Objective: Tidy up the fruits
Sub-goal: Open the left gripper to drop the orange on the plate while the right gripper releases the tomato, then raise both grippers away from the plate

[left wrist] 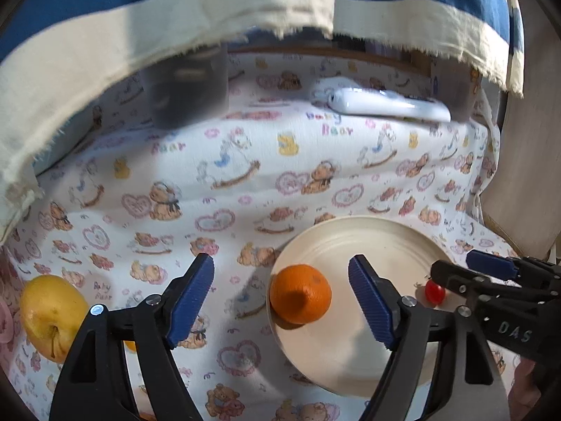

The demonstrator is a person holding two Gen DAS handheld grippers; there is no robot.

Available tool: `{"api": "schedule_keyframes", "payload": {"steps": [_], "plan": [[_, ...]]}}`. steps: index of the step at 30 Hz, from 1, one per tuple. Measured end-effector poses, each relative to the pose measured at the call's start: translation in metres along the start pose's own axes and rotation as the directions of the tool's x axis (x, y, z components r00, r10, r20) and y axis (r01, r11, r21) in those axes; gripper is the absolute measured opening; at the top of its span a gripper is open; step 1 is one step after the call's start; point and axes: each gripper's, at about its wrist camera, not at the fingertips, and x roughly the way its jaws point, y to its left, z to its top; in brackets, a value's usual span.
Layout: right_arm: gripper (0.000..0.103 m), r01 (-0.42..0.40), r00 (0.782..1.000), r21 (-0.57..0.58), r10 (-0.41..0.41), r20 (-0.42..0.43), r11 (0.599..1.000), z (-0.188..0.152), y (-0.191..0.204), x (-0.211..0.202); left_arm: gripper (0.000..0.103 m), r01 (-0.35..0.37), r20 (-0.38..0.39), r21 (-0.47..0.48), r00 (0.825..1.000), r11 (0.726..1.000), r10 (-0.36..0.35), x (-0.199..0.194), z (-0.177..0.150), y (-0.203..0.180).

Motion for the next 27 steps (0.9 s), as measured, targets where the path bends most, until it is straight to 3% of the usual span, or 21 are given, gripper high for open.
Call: {"api": "schedule_keyframes", "payload": {"steps": [3, 5, 8, 10, 12, 15, 19, 21, 27], "plan": [[0.063, 0.004, 0.998, 0.008, -0.004, 0.056, 1.0, 0.002, -0.001, -0.014, 0.078, 0.003, 0.047, -0.021, 0.999, 1.0, -0.002, -0.013, 0.006, 0.003], [0.073, 0.003, 0.994, 0.014, -0.004, 0.106, 1.0, 0.005, -0.002, -0.026, 0.079, -0.006, 0.091, -0.023, 0.996, 1.0, 0.008, -0.028, 0.012, 0.004], [0.079, 0.018, 0.986, 0.006, -0.018, 0.164, 1.0, 0.009, 0.002, -0.042, 0.086, -0.013, 0.177, -0.03, 0.984, 0.999, 0.019, -0.055, 0.02, 0.007], [0.086, 0.024, 0.978, 0.002, -0.024, 0.206, 1.0, 0.008, 0.005, -0.052, 0.096, -0.009, 0.233, -0.045, 0.972, 0.999, 0.019, -0.074, 0.026, 0.012], [0.086, 0.032, 0.966, -0.005, -0.03, 0.255, 0.999, 0.007, 0.008, -0.066, 0.103, 0.004, 0.292, -0.068, 0.956, 0.998, 0.016, -0.096, 0.029, 0.019], [0.087, 0.023, 0.95, -0.025, -0.014, 0.311, 0.999, 0.006, 0.014, -0.084, 0.102, -0.005, 0.343, -0.055, 0.939, 0.998, 0.024, -0.123, 0.033, 0.027], [0.103, -0.006, 0.925, -0.038, 0.02, 0.379, 0.999, 0.001, 0.021, -0.105, 0.102, -0.052, 0.424, -0.032, 0.904, 0.998, 0.061, -0.161, 0.029, 0.037], [0.103, -0.004, 0.905, -0.048, 0.025, 0.426, 0.999, -0.003, 0.026, -0.117, 0.102, -0.069, 0.453, -0.033, 0.888, 0.997, 0.077, -0.178, 0.024, 0.042], [0.103, -0.029, 0.874, -0.086, 0.067, 0.481, 0.996, -0.01, 0.038, -0.139, 0.102, -0.094, 0.476, -0.014, 0.875, 0.995, 0.09, -0.213, 0.003, 0.059]]}}
